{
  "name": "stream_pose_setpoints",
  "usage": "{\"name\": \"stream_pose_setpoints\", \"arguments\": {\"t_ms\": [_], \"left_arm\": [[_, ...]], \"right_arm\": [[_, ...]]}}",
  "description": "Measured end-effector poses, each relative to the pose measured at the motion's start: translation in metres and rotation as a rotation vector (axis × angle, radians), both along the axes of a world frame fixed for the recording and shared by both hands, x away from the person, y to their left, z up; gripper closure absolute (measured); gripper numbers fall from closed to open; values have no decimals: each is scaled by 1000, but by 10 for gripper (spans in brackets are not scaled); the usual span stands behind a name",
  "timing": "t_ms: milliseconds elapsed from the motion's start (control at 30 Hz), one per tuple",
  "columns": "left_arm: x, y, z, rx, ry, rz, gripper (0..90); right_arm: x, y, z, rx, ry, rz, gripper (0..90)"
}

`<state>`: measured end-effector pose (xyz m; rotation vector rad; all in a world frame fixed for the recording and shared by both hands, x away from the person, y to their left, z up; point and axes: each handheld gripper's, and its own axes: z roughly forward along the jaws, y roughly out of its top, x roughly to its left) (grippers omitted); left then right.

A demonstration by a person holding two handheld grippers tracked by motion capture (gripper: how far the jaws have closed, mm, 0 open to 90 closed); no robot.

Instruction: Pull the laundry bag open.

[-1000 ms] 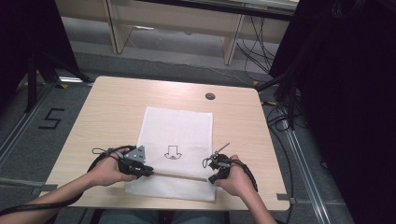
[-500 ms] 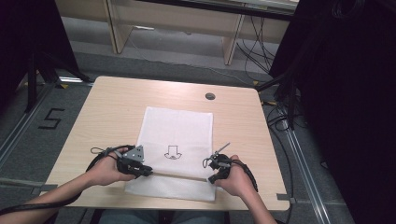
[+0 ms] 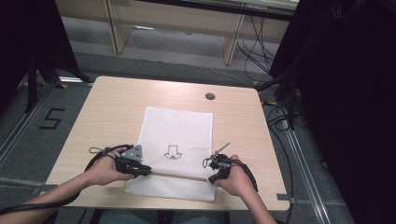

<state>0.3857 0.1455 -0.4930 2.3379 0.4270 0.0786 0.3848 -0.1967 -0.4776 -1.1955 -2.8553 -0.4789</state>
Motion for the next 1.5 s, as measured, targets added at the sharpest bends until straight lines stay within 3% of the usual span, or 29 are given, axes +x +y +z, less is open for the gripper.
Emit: {"name": "stream_pose_setpoints", "arguments": {"t_ms": [67, 133, 433, 500, 600, 733, 767, 967, 1133, 1167, 1200, 1400, 1500], "left_arm": [[1, 4, 0, 31, -25, -5, 822], [1, 7, -1, 3, 0, 20, 822], [1, 11, 0, 8, -8, 13, 822], [1, 14, 0, 47, -38, 12, 822], [2, 20, -1, 7, -4, 42, 822], [1, 21, 1, 26, -17, 39, 822], [2, 21, 1, 23, -23, 28, 822], [0, 21, 0, 16, -11, 36, 822], [-1, 21, -3, 28, -9, 34, 822], [-1, 21, -3, 29, -6, 33, 822], [0, 22, -3, 38, -20, 14, 822], [-2, 22, -3, 21, -1, 31, 822], [-2, 23, -3, 39, -7, 21, 822]], "right_arm": [[0, 0, 0, 0, -1, 3, 900], [-1, 0, 1, -3, 4, -7, 900], [0, 0, 0, -2, 4, -8, 900], [0, 0, 0, -4, 8, -14, 900], [0, -1, 0, -1, 5, -9, 900], [1, 0, 0, 0, 1, -2, 900], [-1, 0, 1, -12, 15, -25, 900], [1, 0, 0, -1, 2, -3, 900], [-1, 0, 0, -3, 10, -19, 900], [0, -1, 0, 1, 0, 0, 900], [0, 0, 0, -1, -1, -4, 900], [0, -1, 0, -1, 6, -8, 900], [-1, 0, 0, 3, 10, -19, 900]]}}
